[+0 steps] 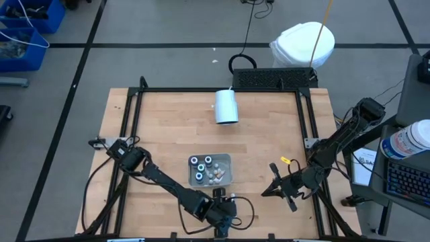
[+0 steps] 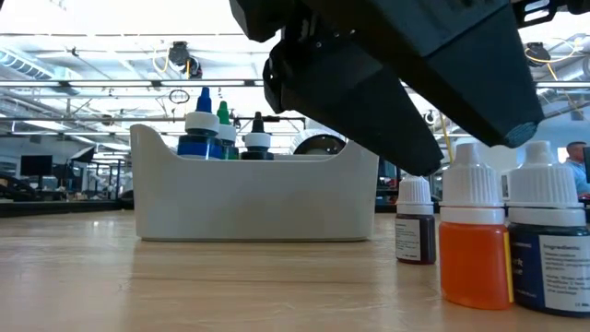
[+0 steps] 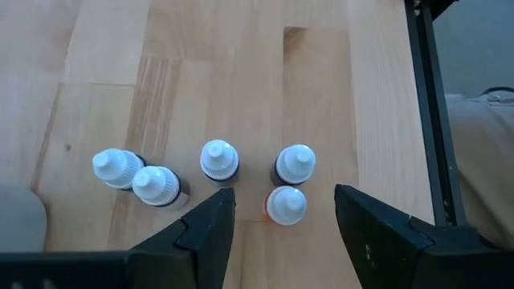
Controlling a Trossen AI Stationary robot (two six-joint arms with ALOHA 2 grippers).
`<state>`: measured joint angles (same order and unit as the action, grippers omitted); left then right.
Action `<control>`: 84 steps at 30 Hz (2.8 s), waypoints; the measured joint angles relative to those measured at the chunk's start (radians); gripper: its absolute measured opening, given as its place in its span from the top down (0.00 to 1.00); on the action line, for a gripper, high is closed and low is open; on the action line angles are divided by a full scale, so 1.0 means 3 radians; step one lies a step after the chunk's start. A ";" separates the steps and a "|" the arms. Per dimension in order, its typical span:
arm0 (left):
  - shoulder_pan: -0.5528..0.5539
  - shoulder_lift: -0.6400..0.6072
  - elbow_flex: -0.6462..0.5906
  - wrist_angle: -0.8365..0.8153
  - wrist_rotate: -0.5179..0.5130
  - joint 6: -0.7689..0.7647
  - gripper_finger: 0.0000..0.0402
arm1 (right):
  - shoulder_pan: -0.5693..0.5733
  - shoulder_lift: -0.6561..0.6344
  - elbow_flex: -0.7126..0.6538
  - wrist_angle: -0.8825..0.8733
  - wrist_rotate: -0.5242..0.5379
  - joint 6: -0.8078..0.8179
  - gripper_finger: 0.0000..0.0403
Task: Pick & Place food coloring
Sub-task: Put the orange food coloring bottle into the gray bin
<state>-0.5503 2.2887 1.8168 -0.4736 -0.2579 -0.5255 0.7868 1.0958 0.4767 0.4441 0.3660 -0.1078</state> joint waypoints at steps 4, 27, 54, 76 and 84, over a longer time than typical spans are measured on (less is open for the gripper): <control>0.0000 0.0000 0.0000 0.0000 0.0024 -0.0004 0.46 | 0.0000 0.0000 0.0000 0.0000 0.0000 0.0000 1.00; 0.0006 0.0072 0.0001 0.0064 0.0045 0.0079 0.46 | 0.0000 0.0001 0.0000 -0.0001 0.0010 -0.0023 1.00; 0.0006 0.0072 0.0001 0.0027 0.0050 0.0094 0.81 | 0.0001 0.0001 0.0000 -0.0001 0.0012 -0.0031 1.00; -0.0063 0.0066 0.1246 -0.1744 -0.0541 0.0386 0.85 | 0.0001 0.0001 0.0000 -0.0008 0.0012 -0.0031 1.00; 0.0233 0.0062 0.1465 -0.2660 -0.1148 0.0292 0.85 | 0.0001 0.0001 0.0000 -0.0014 0.0011 0.0018 1.00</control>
<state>-0.4802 2.3073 2.2562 -1.2717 -0.6023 -0.4377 0.7871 1.0962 0.4767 0.4398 0.3695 -0.1024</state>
